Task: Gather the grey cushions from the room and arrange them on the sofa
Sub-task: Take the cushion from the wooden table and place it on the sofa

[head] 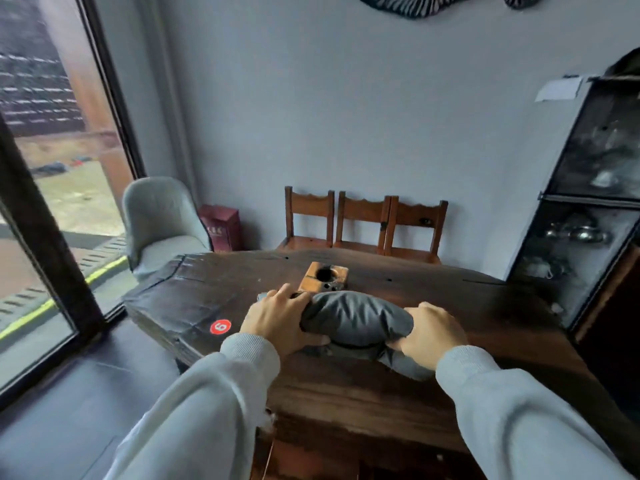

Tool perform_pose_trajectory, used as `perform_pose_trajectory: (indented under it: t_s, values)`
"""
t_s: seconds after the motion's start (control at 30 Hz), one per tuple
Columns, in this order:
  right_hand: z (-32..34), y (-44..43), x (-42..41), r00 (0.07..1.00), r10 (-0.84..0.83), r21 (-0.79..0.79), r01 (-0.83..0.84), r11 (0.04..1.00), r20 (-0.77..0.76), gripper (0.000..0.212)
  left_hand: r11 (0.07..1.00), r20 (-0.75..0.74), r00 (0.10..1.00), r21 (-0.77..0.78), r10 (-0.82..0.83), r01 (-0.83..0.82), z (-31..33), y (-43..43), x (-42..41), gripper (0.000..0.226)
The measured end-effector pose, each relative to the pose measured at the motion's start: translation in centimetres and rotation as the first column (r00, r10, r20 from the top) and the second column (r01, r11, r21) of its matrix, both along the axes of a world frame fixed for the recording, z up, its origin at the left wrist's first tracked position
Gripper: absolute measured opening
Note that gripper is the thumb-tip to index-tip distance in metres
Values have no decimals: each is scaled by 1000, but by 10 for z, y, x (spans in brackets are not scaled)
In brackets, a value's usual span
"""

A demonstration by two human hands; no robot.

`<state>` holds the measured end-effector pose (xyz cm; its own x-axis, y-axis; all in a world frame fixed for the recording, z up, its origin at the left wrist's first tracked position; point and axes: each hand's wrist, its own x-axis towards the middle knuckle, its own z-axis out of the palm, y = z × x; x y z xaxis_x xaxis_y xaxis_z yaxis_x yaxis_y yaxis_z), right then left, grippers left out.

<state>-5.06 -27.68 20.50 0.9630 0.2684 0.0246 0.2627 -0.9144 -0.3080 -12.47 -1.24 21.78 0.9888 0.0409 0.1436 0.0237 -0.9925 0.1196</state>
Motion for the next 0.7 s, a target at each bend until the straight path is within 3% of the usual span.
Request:
perform_pose_trajectory:
  t_s: [0.07, 0.13, 0.2, 0.3, 0.4, 0.5, 0.63, 0.7]
  values:
    - [38, 2, -28, 995, 73, 16, -72, 997, -65, 44, 998, -54, 997, -31, 61, -63, 38, 12, -43, 101]
    - [89, 8, -94, 975, 213, 2, -213, 977, -57, 50, 984, -75, 985, -74, 154, -159, 90, 20, -141, 117]
    - [113, 17, -126, 965, 262, 64, -260, 963, -27, 52, 971, -35, 983, -154, 180, -183, 114, 32, -198, 122]
    - [154, 42, -176, 930, 367, 156, -360, 920, -18, 34, 919, 129, 954, -330, 270, -215, 154, 49, -299, 120]
    - [191, 81, -229, 880, 469, 188, -449, 874, -76, 33, 788, 290, 861, -587, 419, -186, 186, 72, -400, 120]
    - [221, 133, -289, 787, 608, 224, -577, 785, -104, 22, 645, 291, 805, -750, 517, -144, 211, 101, -497, 130]
    - [244, 212, -381, 658, 738, 245, -698, 673, -151, 46, 591, 301, 774, -798, 557, -114, 228, 148, -627, 127]
    - [251, 254, -428, 610, 773, 288, -719, 632, -173, 37, 624, 320, 740, -763, 592, -169, 231, 172, -692, 119]
